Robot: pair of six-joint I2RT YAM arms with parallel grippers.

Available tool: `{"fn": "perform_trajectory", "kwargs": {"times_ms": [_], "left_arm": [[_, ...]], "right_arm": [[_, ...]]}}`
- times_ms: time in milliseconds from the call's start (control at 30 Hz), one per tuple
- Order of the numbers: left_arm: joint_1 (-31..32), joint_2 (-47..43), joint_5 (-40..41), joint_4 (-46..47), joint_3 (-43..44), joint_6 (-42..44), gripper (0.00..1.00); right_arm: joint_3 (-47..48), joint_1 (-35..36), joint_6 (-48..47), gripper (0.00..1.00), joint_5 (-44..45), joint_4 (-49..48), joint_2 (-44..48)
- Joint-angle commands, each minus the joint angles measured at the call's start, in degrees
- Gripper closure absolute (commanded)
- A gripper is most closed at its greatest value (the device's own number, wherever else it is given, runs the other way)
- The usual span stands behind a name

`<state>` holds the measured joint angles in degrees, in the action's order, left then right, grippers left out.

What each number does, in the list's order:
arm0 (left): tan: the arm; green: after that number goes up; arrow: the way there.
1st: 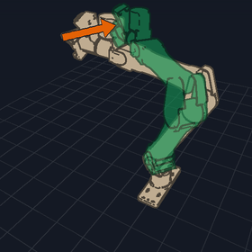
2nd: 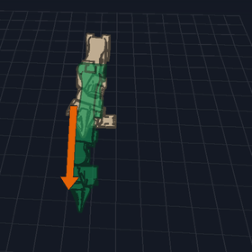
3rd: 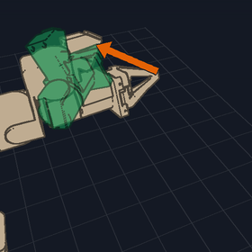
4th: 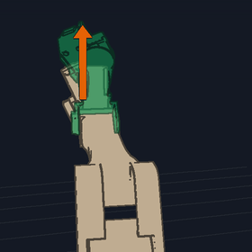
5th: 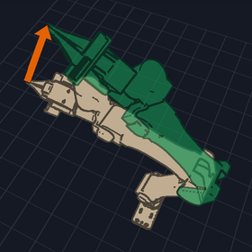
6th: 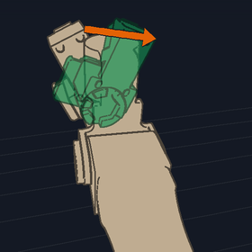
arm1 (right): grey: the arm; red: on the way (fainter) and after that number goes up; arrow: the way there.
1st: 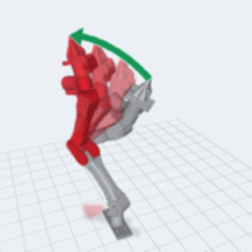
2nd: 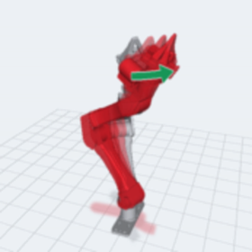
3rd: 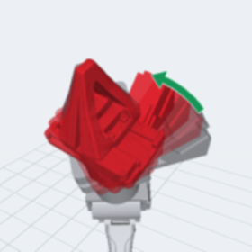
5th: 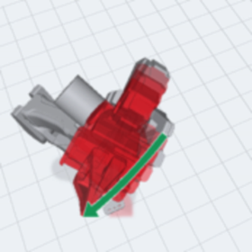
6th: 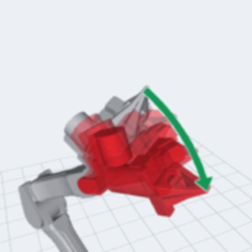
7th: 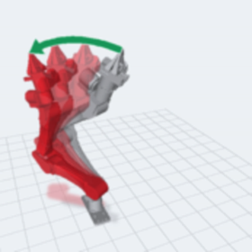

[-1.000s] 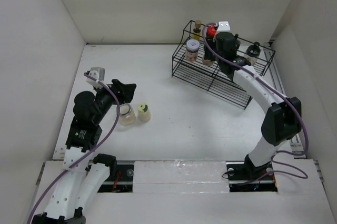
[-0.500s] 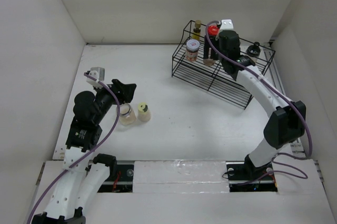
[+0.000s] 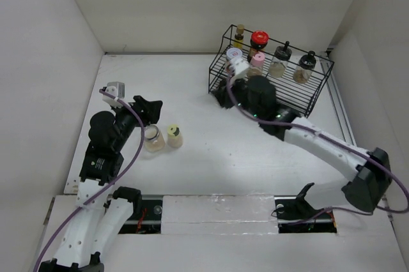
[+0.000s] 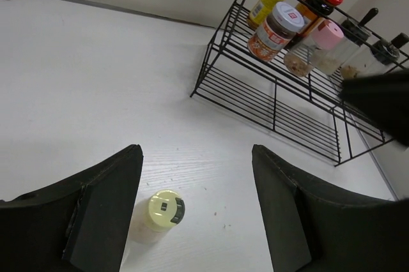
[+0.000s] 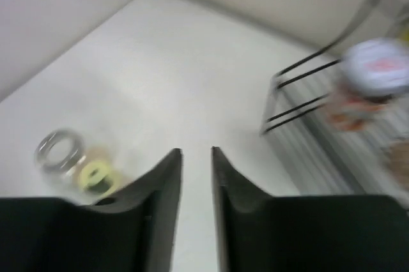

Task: Organize the condiment bottles

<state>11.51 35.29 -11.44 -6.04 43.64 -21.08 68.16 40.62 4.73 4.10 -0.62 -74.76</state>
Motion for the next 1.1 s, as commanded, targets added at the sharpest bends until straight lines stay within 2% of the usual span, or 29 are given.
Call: {"fn": "perform_trajectory", "kwargs": {"times_ms": [0, 33, 100, 167, 333, 500, 567, 833, 867, 967, 1067], "left_arm": [[-0.35, -1.1, 3.7, 0.59, 1.54, -0.36, 0.35], [-0.35, -1.1, 4.23, 0.07, 1.54, -0.36, 0.35], [-0.35, -1.71, 6.33, -0.46, 2.07, -0.97, 0.35], [-0.35, -2.24, 8.27, -1.16, 2.07, -1.59, 0.35], [-0.35, -4.17, 14.07, -2.48, 2.59, -2.74, 0.35], [-0.35, -4.17, 13.38, -2.48, 2.59, -2.74, 0.35], [-0.35, -4.17, 12.15, -1.87, 2.59, -2.74, 0.35], [-0.35, -4.17, 10.91, -1.87, 2.07, -2.21, 0.35], [-0.35, -4.17, 10.91, -1.87, 2.07, -2.21, 0.35], [-0.35, -4.17, 10.91, -1.87, 2.07, -2.21, 0.35], [-0.35, -4.17, 10.91, -1.87, 2.07, -2.21, 0.35]], "right_arm": [[-5.84, 7.79, 0.01, 0.62, -9.55, -6.31, -6.96], [-6.37, 9.72, -0.94, 0.44, -9.55, -6.32, -10.11], [-6.37, 14.28, -1.65, 0.33, -8.85, -7.1, -13.11], [-7.07, 15.89, -1.66, 0.24, -8.84, -10.34, -16.88], [-6.21, 16.42, -1.13, 0.2, -9.9, -18.61, -24.19], [-1.2, 16.42, -1.66, 0.2, -9.38, -18.63, -29.64], [0.12, 16.95, -1.66, 0.21, -7.28, -19.15, -31.14], [5.67, 17.47, -1.66, 0.27, -8.31, -19.15, -35.45], [6.36, 17.47, -1.66, 0.38, -8.32, -19.15, -36.06], [6.89, 17.47, -1.66, 0.57, -8.32, -19.15, -36.6], [5.85, 17.47, -1.05, 0.67, -7.36, -19.15, -35.73]]}}
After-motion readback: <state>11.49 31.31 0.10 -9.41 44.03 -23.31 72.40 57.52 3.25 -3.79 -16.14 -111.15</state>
